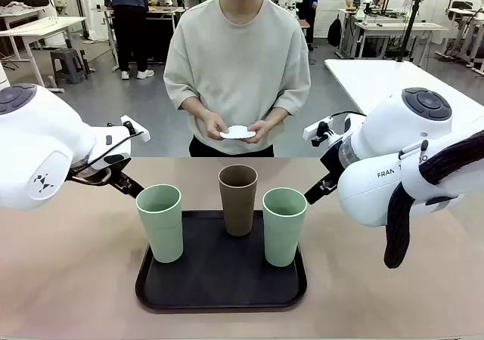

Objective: Place coasters on the table and set cups on them.
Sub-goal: Pick up one Reusable plastic cup and place it on a coaster set by the human.

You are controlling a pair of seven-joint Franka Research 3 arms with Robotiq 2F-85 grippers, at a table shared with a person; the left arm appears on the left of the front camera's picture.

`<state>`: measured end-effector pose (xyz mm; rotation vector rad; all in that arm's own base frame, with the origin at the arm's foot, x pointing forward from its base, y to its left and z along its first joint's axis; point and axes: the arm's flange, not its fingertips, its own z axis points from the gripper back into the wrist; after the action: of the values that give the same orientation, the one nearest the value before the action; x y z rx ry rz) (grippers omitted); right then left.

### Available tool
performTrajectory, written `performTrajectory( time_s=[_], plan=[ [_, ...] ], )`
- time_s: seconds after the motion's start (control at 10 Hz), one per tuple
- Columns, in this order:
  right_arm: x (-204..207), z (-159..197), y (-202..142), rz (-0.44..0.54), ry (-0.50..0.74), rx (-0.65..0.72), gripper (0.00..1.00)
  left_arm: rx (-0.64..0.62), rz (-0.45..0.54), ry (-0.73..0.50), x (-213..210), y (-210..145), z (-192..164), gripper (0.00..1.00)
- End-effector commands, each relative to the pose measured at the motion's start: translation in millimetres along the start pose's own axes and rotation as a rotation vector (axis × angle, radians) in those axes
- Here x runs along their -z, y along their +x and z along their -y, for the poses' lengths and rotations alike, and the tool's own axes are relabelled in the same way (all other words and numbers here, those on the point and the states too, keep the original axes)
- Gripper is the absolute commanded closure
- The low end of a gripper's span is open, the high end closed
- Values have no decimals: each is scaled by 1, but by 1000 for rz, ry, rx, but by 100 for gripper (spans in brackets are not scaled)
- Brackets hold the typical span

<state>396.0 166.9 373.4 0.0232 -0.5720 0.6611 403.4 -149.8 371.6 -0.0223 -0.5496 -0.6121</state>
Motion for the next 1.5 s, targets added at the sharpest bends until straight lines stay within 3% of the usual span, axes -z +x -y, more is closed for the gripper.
performTrajectory(
  time_s=[0.0,1.3,1.4],
  plan=[
    [0,0,0,0,0,0,0,0,0,0,0,0,0,0],
    [0,0,0,0,0,0,0,0,0,0,0,0,0,0],
    [-16,1,11,-18,-76,34,0,106,17,45,-18,10,-22,0]
  ],
)
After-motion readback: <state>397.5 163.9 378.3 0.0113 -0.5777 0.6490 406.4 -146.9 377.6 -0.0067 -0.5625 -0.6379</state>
